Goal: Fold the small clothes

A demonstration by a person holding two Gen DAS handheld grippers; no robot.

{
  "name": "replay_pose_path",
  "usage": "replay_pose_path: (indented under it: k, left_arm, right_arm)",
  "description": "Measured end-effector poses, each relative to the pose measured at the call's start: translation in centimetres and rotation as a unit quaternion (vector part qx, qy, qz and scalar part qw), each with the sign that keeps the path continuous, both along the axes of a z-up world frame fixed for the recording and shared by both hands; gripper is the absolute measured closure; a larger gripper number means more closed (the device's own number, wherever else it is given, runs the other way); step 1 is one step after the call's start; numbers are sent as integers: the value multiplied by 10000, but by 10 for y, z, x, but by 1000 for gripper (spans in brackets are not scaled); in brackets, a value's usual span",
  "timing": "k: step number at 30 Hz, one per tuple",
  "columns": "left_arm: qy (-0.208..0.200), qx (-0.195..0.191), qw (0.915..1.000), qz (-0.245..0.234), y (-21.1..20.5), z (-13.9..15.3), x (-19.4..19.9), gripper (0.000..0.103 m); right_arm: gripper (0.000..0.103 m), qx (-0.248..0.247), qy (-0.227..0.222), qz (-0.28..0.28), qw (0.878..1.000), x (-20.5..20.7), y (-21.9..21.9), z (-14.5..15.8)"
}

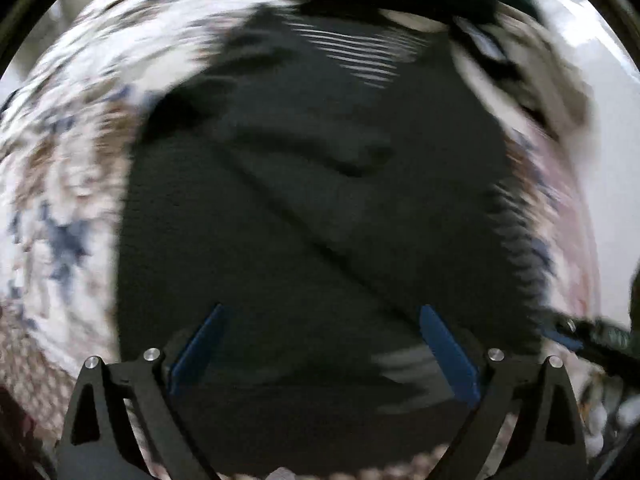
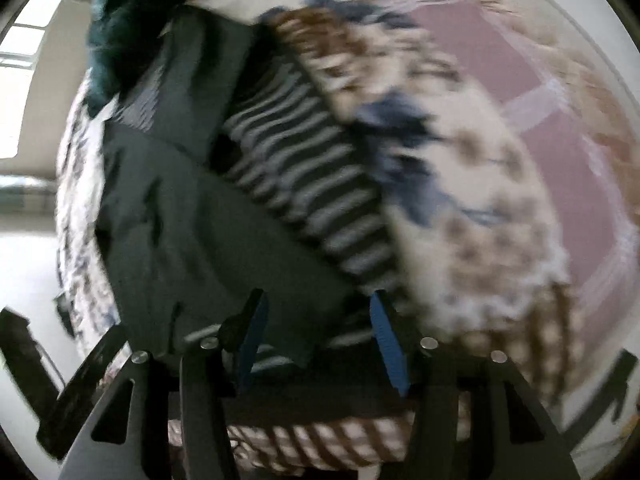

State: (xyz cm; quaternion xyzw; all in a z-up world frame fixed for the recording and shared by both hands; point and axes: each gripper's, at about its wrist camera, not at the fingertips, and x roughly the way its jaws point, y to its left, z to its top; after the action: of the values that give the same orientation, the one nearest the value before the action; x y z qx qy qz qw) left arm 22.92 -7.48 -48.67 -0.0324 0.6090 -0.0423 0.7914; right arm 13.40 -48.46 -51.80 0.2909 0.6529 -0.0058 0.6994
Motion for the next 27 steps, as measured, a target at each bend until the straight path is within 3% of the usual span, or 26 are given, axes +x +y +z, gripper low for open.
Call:
replay_pose_path:
  k: [2, 5, 6, 10, 14, 19, 23, 25, 27]
  left_arm:
    - [-89, 195, 9989, 417, 31, -1, 23, 4]
    - [-270, 299, 9963, 753, 53, -1, 65, 4]
    - [-322, 306, 9959, 792, 56, 2, 77, 4]
    - [-690, 393, 9940, 755, 57, 8, 152, 4]
    - [-772, 599, 9936, 563, 43, 0, 242, 4]
    - [-669, 958, 9930, 152, 19, -30, 321, 4]
    - [-557, 1675, 9843, -2, 21, -60, 347, 2]
    - [-674, 1781, 9817, -31, 30, -63, 351, 0]
    - [-751, 1654, 9833, -135, 36, -67, 352, 0]
  right_arm:
    - [47, -43, 85, 237, 9997, 11, 18, -16]
    - [51, -803, 814, 601, 9916, 13, 36, -54]
    - [51, -864, 864, 573, 9908, 10, 35, -58]
    - [51, -1042, 1075, 587, 9870, 21, 42, -34]
    - [49, -1070, 676, 422, 9911, 71, 57, 4]
    - [49, -1216, -18, 198, 9924, 181, 86, 28]
    - [49, -1237, -456, -122, 9912, 270, 102, 26]
    - [49, -1431, -591, -197, 9878, 316, 98, 22]
    - [49, -1715, -661, -252, 9826, 361, 92, 18]
